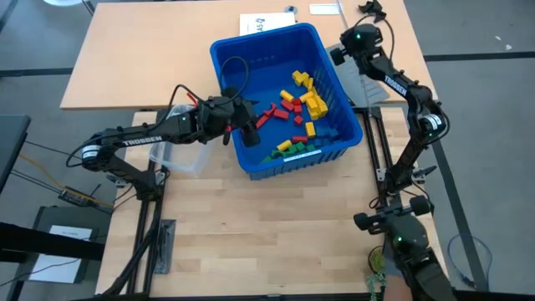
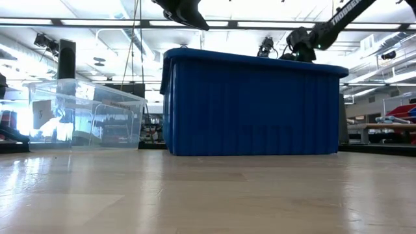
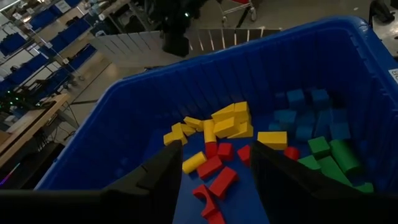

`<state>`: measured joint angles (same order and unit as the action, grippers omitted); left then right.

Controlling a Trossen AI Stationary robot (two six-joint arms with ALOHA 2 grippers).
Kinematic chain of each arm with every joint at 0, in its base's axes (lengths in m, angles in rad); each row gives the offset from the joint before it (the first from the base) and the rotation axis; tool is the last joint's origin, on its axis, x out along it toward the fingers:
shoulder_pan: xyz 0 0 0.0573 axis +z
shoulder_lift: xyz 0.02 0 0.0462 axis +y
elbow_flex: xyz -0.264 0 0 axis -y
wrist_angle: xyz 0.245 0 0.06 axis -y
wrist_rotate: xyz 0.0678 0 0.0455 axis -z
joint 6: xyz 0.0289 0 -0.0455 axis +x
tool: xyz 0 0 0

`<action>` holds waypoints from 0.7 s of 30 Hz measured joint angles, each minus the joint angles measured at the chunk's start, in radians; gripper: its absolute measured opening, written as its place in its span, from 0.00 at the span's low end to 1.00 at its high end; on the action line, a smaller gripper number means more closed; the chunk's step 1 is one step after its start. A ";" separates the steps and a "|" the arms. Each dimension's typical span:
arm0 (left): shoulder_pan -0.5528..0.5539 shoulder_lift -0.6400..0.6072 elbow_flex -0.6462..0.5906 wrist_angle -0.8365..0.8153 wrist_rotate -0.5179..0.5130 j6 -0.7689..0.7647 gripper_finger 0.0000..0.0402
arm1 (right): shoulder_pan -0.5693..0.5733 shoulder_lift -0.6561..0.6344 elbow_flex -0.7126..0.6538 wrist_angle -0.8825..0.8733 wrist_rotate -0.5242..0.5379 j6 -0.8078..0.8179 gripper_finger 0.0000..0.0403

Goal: Sort blocks
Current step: Remove the bin divider

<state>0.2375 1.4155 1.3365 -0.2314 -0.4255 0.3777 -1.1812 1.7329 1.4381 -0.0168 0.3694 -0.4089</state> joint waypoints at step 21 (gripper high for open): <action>0.005 0.000 0.000 0.001 0.000 0.005 0.49 | -0.035 0.120 -0.111 0.418 -0.026 -0.046 0.02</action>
<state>0.2424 1.4151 1.3365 -0.2306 -0.4255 0.3828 -1.2163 1.8526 1.3266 0.4008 0.3435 -0.4553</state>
